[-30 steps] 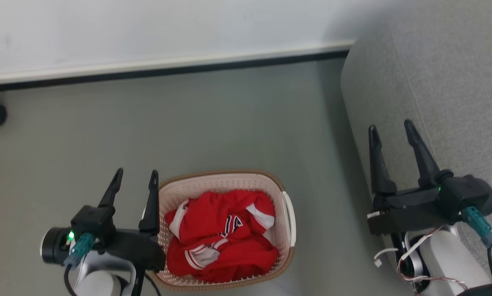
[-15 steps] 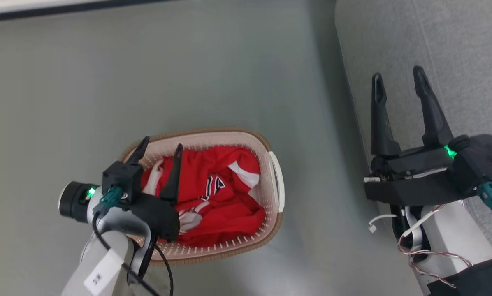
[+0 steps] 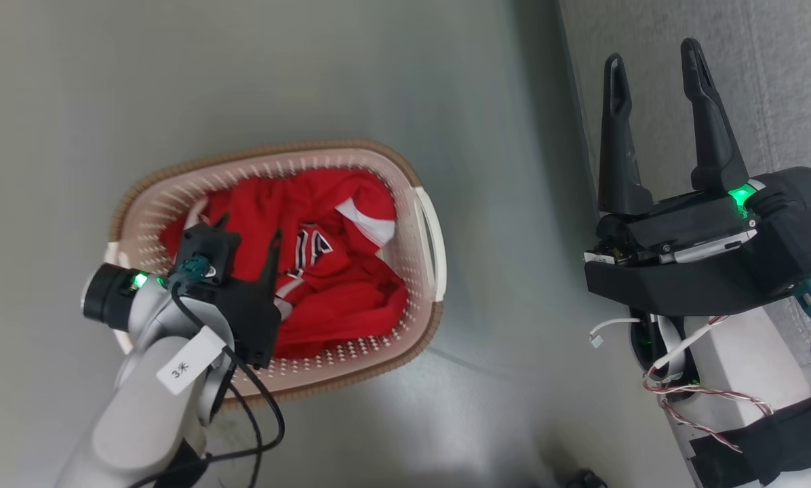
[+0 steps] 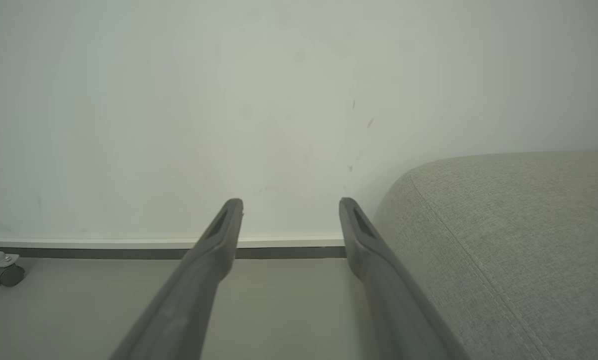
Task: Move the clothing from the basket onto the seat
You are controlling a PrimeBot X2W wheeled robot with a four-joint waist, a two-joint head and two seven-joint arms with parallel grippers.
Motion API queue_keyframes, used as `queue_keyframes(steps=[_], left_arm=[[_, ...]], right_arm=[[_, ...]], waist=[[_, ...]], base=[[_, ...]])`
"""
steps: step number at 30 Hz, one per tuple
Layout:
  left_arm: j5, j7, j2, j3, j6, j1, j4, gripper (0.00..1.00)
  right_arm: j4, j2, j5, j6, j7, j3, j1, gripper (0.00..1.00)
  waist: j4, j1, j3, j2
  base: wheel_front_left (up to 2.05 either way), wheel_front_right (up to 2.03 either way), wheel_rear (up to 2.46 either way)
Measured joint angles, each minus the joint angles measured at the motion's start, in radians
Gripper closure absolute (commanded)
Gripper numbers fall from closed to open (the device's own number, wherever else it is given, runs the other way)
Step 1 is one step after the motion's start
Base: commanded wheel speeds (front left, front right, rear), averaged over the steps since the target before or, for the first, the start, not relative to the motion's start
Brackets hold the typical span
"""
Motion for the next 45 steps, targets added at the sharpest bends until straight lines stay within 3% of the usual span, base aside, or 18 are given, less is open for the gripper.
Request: queue_keyframes(steps=[19, 26, 27, 28, 29, 36, 45], left_arm=[[0.051, 0.071, 0.049, -0.031, -0.017, -0.115, 0.243, 0.00], [0.077, 0.097, 0.052, -0.033, 0.009, -0.161, 0.325, 0.00], [0.079, 0.099, 0.051, -0.033, 0.013, -0.165, 0.334, 0.45], [0.081, 0.099, 0.051, -0.034, 0.016, -0.169, 0.344, 0.68], [0.082, 0.099, 0.050, -0.034, 0.019, -0.172, 0.351, 1.00], [0.090, 0.096, 0.038, -0.041, 0.025, -0.204, 0.395, 1.00], [0.051, 0.040, -0.024, -0.016, 0.026, -0.202, 0.438, 1.00]], right_arm=[[-0.002, 0.041, -0.001, -0.003, 0.000, 0.028, -0.023, 0.00], [0.001, 0.045, -0.001, -0.003, 0.000, 0.030, -0.024, 0.00], [0.004, 0.047, -0.001, -0.003, 0.000, 0.030, -0.024, 0.00], [0.005, 0.047, -0.001, -0.003, 0.000, 0.030, -0.024, 0.00], [0.006, 0.048, -0.001, -0.003, 0.000, 0.030, -0.024, 0.00], [0.018, 0.051, -0.001, -0.005, 0.000, 0.028, -0.037, 0.00], [0.053, 0.052, -0.001, -0.007, 0.000, 0.022, -0.039, 0.00]], waist=[[-0.092, -0.0001, 0.159, -0.0001], [-0.116, -0.0001, 0.193, -0.0001], [-0.119, -0.0001, 0.195, -0.0001], [-0.121, 0.0000, 0.198, -0.0001], [-0.122, -0.0001, 0.199, -0.0001], [-0.119, -0.0002, 0.198, -0.0001], [-0.096, -0.0001, 0.161, -0.0003]], base=[[0.00, 0.00, 0.00], [0.00, 0.00, 0.00], [0.00, 0.00, 0.00], [0.00, 0.00, 0.00], [0.00, 0.00, 0.00], [0.00, 0.00, 0.00], [0.00, 0.00, 0.00]])
